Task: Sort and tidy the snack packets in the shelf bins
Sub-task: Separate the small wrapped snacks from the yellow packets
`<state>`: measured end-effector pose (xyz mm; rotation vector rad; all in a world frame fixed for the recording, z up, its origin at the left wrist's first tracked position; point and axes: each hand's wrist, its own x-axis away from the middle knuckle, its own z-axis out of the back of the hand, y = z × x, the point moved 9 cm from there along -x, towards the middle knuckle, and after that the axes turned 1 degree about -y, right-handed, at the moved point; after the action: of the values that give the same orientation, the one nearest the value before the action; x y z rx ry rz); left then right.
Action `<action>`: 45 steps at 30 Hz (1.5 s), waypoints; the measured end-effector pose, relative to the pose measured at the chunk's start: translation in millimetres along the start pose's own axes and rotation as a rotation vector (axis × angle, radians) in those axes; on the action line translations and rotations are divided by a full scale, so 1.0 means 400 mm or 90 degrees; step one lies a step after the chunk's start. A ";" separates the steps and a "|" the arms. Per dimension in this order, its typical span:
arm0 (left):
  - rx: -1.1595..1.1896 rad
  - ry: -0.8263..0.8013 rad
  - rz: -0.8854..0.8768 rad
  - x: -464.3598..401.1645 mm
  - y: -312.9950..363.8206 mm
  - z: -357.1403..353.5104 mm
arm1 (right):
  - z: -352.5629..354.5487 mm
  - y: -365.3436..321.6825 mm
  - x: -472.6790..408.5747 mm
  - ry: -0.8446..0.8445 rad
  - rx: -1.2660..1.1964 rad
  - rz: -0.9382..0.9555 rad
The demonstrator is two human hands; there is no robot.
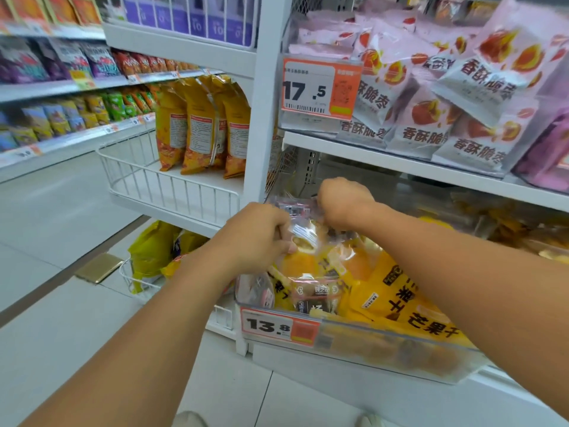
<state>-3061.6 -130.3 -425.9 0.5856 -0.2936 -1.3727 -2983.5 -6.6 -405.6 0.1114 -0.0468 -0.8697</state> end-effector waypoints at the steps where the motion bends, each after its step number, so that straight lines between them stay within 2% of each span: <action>1: 0.017 0.025 0.003 0.002 -0.008 0.014 | 0.012 0.000 -0.001 0.011 -0.007 0.010; 5: 0.011 0.053 0.015 0.000 -0.023 0.017 | 0.070 -0.046 0.050 0.090 -0.010 0.138; 8: 0.045 0.104 -0.019 -0.001 -0.012 0.032 | 0.119 -0.065 0.142 0.159 -0.022 0.227; 10: 0.150 0.123 -0.045 0.003 0.004 0.047 | 0.167 -0.051 0.202 0.192 -0.115 0.264; 13: 0.392 0.106 -0.091 0.011 0.056 0.037 | 0.236 0.006 0.261 0.228 -0.247 0.278; 15: 0.463 0.137 -0.090 0.024 0.096 0.025 | 0.241 0.059 0.275 0.220 -0.336 0.253; 17: 0.501 0.178 -0.075 0.034 0.126 0.009 | 0.209 0.093 0.282 0.165 -0.419 0.238; 20: 0.479 0.199 -0.060 0.038 0.148 -0.035 | 0.117 0.116 0.281 0.084 -0.402 0.179; 23: 0.408 0.157 -0.047 0.033 0.159 -0.077 | 0.080 0.130 0.274 0.090 -0.304 0.131; 27: 0.530 0.036 -0.043 0.023 0.134 -0.037 | 0.137 0.173 0.277 0.131 -0.371 0.153; 29: 0.436 0.076 -0.055 0.024 0.096 0.020 | 0.175 0.193 0.299 0.160 -0.350 0.186; 31: 0.331 0.185 -0.043 0.028 0.049 0.074 | 0.220 0.234 0.325 0.212 -0.301 0.196; 33: 0.310 0.297 -0.047 0.036 0.018 0.116 | 0.241 0.266 0.335 0.187 -0.242 0.198; 34: 0.308 0.311 -0.051 0.036 0.013 0.121 | 0.232 0.269 0.333 0.146 -0.217 0.200; 36: 0.261 0.230 -0.055 0.027 0.027 0.090 | 0.178 0.257 0.312 0.066 -0.188 0.183; 38: 0.136 0.107 -0.065 0.023 0.047 0.023 | 0.104 0.232 0.277 0.027 -0.138 0.161; 40: 0.044 0.030 -0.070 0.026 0.067 -0.026 | 0.048 0.226 0.242 -0.005 -0.093 0.126; 43: 0.130 -0.062 -0.044 0.031 0.102 -0.084 | 0.034 0.229 0.236 -0.039 -0.079 0.093; 45: 0.041 -0.071 -0.077 0.033 0.140 -0.121 | 0.046 0.220 0.256 -0.040 -0.062 0.100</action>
<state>-2987.1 -127.7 -436.8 0.5889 -0.4001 -1.5195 -2852.2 -30.2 -377.7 -0.0113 -0.0714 -0.7171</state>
